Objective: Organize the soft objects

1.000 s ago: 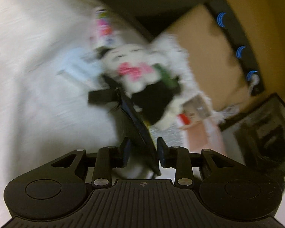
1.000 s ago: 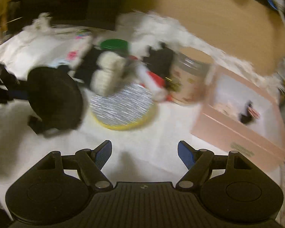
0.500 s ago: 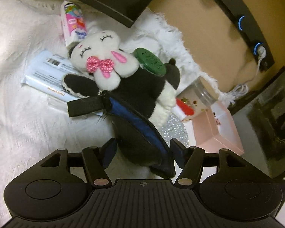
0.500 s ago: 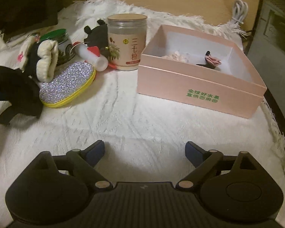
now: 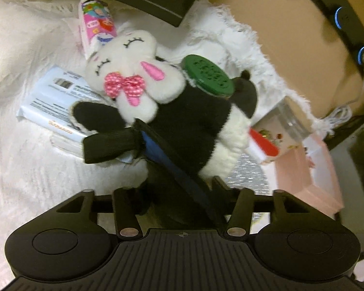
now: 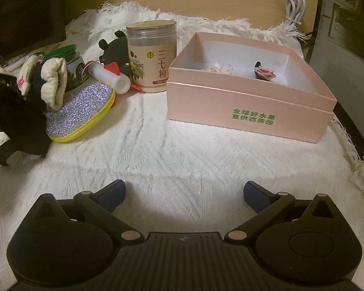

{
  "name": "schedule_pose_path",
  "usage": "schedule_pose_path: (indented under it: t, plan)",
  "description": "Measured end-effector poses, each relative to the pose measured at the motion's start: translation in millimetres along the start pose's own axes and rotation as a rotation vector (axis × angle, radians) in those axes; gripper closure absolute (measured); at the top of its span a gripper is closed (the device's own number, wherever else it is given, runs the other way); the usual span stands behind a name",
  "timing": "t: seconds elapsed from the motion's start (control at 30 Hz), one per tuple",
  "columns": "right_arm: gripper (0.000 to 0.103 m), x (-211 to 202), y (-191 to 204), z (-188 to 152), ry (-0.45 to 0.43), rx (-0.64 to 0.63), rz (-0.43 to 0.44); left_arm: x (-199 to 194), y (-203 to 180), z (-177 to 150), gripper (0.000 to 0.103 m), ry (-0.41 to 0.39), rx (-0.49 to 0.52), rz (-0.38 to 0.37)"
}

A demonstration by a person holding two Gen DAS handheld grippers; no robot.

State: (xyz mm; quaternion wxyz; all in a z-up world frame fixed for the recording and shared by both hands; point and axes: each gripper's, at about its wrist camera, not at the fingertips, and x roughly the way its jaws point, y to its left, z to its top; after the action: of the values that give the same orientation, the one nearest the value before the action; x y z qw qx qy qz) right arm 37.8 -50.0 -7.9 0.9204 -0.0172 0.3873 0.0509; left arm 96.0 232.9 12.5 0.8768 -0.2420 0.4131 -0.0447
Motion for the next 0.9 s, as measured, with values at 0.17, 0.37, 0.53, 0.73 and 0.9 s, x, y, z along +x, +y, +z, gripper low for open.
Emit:
schedule_pose_path:
  t: [0.17,0.37,0.53,0.73,0.9]
  plan:
    - [0.0,-1,-1,1,0.033,-0.011,0.019,-10,17,-2,0.076,-0.008,-0.053,-0.031]
    - [0.0,-2,1,5,0.076,-0.064,0.058,-34,15,-8,0.077,-0.055,-0.003,-0.068]
    - [0.003,-9,6,18,0.096,-0.117,0.091,-61,27,-13,0.077,-0.087,-0.031,-0.072]
    - [0.003,-31,52,56,-0.054,-0.268,0.171,-107,69,-9,0.077,-0.146,-0.102,-0.004]
    - [0.003,-29,114,99,-0.178,-0.417,0.246,-140,91,2,0.077,-0.182,-0.134,0.03]
